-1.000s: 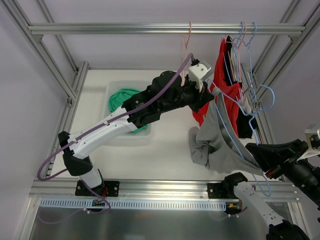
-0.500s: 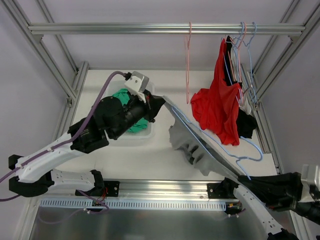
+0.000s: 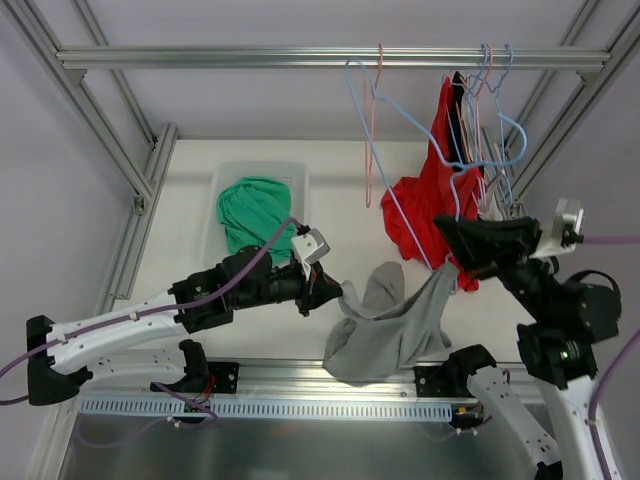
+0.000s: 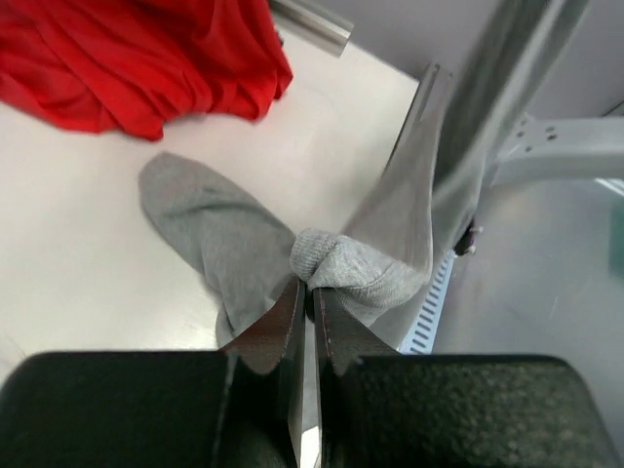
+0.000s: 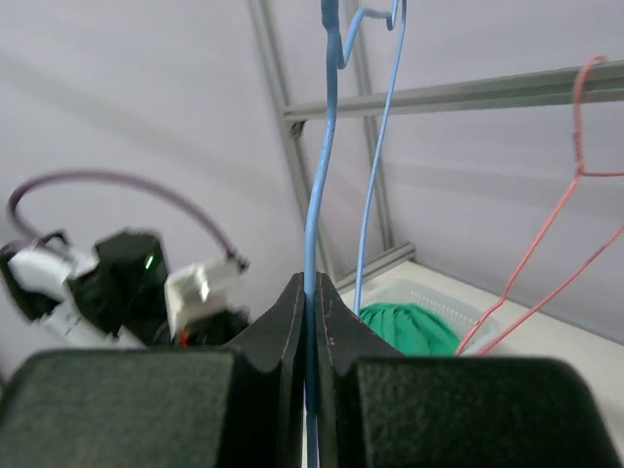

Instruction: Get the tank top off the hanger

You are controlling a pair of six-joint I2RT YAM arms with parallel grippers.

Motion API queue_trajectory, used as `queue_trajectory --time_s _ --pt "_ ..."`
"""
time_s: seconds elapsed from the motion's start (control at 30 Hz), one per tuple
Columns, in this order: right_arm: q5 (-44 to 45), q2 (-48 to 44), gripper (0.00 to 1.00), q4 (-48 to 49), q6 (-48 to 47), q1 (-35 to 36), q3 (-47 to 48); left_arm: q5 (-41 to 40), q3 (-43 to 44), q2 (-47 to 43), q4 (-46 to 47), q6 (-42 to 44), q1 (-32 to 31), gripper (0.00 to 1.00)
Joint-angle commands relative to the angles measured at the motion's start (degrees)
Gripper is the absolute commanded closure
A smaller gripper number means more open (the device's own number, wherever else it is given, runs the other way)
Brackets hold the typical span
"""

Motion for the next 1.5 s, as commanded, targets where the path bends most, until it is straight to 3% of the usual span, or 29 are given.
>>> queue_trajectory --time_s 0.0,0.13,0.2,0.33,0.37,0.43,0.47,0.57,0.6,0.7,0.73,0.9,1.0,1.1,1.13,1.17,1.2,1.43,1.47 --pt "13.2 4.8 1.0 32.1 7.2 0.2 -1.7 -0.6 -4.0 1.6 5.9 -3.5 -0.4 1.0" --pt "30.7 5.7 1.0 32.2 -4.2 0.1 -3.8 -4.3 -8.1 6.4 6.4 -6.7 -0.7 1.0" --pt "31.7 5.3 1.0 25.5 -9.9 0.2 -3.7 -9.0 -9.6 7.8 6.3 -9.5 -0.8 1.0" --pt "24.8 3.9 1.0 -1.5 -13.3 0.2 3.8 -13.3 -11.7 8.2 6.3 -12.5 -1.1 1.0" --pt "24.3 4.5 1.0 -13.2 -14.0 0.1 5.9 -13.9 -11.8 7.9 6.3 -12.7 -1.1 1.0" --pt "25.6 5.9 1.0 -26.7 -14.8 0.1 11.7 -14.8 -12.0 7.8 6.0 -12.3 -1.1 0.98" --pt "25.7 7.3 1.0 -29.5 -15.0 0.2 13.1 -14.9 -11.9 7.7 5.6 -12.0 -1.1 0.92" --pt "24.8 10.9 1.0 -36.6 -15.1 0.2 16.4 -15.3 -11.5 7.4 4.5 -11.8 -1.1 0.57" --pt "23.8 11.9 1.0 -37.3 -15.2 0.1 17.6 -15.5 -11.5 7.2 4.2 -12.1 -1.1 0.33" --pt "23.7 16.8 1.0 -37.5 -16.3 0.2 19.4 -15.2 -11.3 6.4 4.1 -12.3 -1.1 0.24" --pt "23.5 18.4 1.0 -37.6 -16.4 0.2 21.4 -14.9 -11.3 6.0 2.7 -12.3 -1.1 0.05" --pt "22.8 26.4 1.0 -37.8 -15.2 0.3 27.0 -15.5 -12.6 4.3 0.7 -13.1 -1.3 0.01" --pt "22.2 26.1 1.0 -33.5 -13.3 0.4 24.9 -15.2 -13.5 2.9 0.7 -13.0 -1.3 0.01" --pt "20.5 21.4 1.0 -23.0 -12.1 0.6 17.3 -15.3 -13.5 1.6 0.7 -12.3 -1.3 0.01" --pt "20.0 17.4 1.0 -12.4 -10.2 0.6 13.9 -15.2 -13.5 1.3 0.7 -12.1 -1.3 0.01" --pt "18.6 14.9 1.0 -5.3 -8.3 0.6 4.6 -14.9 -13.4 1.0 0.6 -12.0 -1.3 0.02" --pt "18.5 12.5 1.0 12.5 -7.1 0.5 -0.9 -14.9 -13.4 0.6 0.7 -11.9 -1.3 0.01" --pt "16.6 3.7 1.0 55.8 -7.9 0.7 -23.2 -13.5 -13.3 1.3 0.6 -11.6 -1.4 0.01" --pt "16.6 3.4 1.0 57.3 -8.8 0.6 -23.9 -13.5 -13.3 1.5 0.6 -11.6 -1.4 0.01"
